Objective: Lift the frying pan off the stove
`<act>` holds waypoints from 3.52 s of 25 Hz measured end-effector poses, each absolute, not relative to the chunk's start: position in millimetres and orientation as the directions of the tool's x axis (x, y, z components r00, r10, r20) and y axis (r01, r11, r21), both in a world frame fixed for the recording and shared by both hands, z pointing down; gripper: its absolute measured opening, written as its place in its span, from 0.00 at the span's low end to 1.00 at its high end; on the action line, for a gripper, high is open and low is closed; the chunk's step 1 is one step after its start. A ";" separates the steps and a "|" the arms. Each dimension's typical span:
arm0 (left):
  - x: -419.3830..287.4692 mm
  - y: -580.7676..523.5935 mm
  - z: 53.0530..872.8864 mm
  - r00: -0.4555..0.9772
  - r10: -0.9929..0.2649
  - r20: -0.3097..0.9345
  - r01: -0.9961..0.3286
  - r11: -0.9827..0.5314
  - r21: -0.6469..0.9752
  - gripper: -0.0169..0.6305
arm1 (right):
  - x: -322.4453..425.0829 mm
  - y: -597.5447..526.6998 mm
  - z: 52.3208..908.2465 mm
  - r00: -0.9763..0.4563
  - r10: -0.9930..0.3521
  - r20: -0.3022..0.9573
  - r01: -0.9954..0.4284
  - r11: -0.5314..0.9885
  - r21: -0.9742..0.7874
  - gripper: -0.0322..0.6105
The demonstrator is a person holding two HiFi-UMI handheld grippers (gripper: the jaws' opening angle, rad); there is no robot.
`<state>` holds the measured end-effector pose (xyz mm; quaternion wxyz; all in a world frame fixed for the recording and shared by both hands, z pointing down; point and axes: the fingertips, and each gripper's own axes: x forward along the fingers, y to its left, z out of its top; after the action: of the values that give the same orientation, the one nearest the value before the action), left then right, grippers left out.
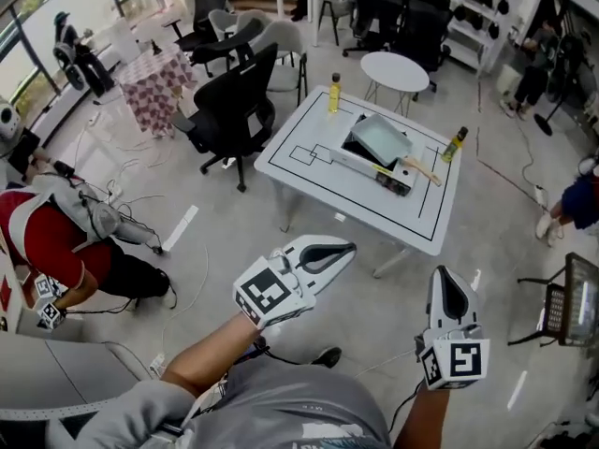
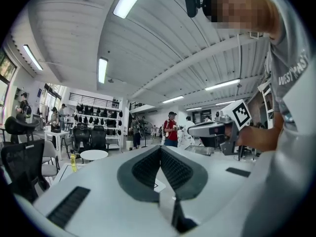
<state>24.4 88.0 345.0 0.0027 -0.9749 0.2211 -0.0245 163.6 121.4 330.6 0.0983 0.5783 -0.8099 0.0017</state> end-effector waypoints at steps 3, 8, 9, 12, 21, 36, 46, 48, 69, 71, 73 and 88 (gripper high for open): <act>38.1 85.9 343.5 0.885 -0.462 0.052 -0.461 -0.887 -0.025 0.02 | 178.9 113.1 331.8 -0.343 -0.926 0.156 -0.927 0.361 0.104 0.07; 52.3 85.2 340.8 0.851 -0.520 0.069 -0.518 -0.854 -0.044 0.02 | 195.1 100.7 330.2 -0.411 -0.901 0.136 -0.901 0.424 0.090 0.07; 55.6 85.5 341.1 0.846 -0.528 0.074 -0.526 -0.849 -0.048 0.02 | 198.7 98.9 330.6 -0.420 -0.898 0.132 -0.897 0.433 0.087 0.07; 65.4 86.6 342.6 0.834 -0.544 0.089 -0.541 -0.839 -0.060 0.02 | 208.9 95.8 332.4 -0.441 -0.889 0.123 -0.889 0.451 0.076 0.07; 78.1 88.6 344.1 0.816 -0.566 0.120 -0.560 -0.825 -0.079 0.02 | 226.2 89.0 340.7 -0.467 -0.877 0.111 -0.880 0.474 0.042 0.07; 58.2 31.1 348.0 0.880 -0.470 0.067 -0.469 -0.883 -0.020 0.02 | 200.2 56.2 338.3 -0.356 -0.918 0.172 -0.924 0.374 0.081 0.07; 37.9 -15.9 335.6 0.918 -0.397 0.008 -0.397 -0.918 -0.027 0.02 | 174.1 21.9 327.6 -0.275 -0.945 0.178 -0.945 0.300 0.129 0.07; 33.1 -24.8 335.4 0.922 -0.386 0.005 -0.386 -0.922 -0.024 0.02 | 170.0 15.5 326.4 -0.258 -0.949 0.184 -0.950 0.284 0.133 0.07; 5.9 -109.1 337.9 0.957 -0.286 -0.057 -0.285 -0.958 0.016 0.02 | 144.4 -47.5 326.9 -0.114 -0.969 0.220 -0.969 0.157 0.192 0.07; 2.8 -112.1 340.1 0.956 -0.286 -0.060 -0.285 -0.958 0.025 0.02 | 141.7 -52.0 328.6 -0.116 -0.966 0.232 -0.967 0.164 0.197 0.07; -0.2 -116.8 342.7 0.955 -0.292 -0.056 -0.291 -0.956 0.032 0.02 | 140.7 -59.1 329.6 -0.120 -0.964 0.238 -0.965 0.169 0.199 0.07; -1.8 -172.9 349.4 0.905 -0.425 -0.013 -0.425 -0.905 0.025 0.02 | 163.0 -136.9 347.6 -0.237 -0.938 0.252 -0.945 0.284 0.165 0.07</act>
<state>-1.8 -172.9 349.4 -0.0109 -0.9759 0.2178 0.0090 163.0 -136.9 347.6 0.1523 0.5984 -0.7865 0.0107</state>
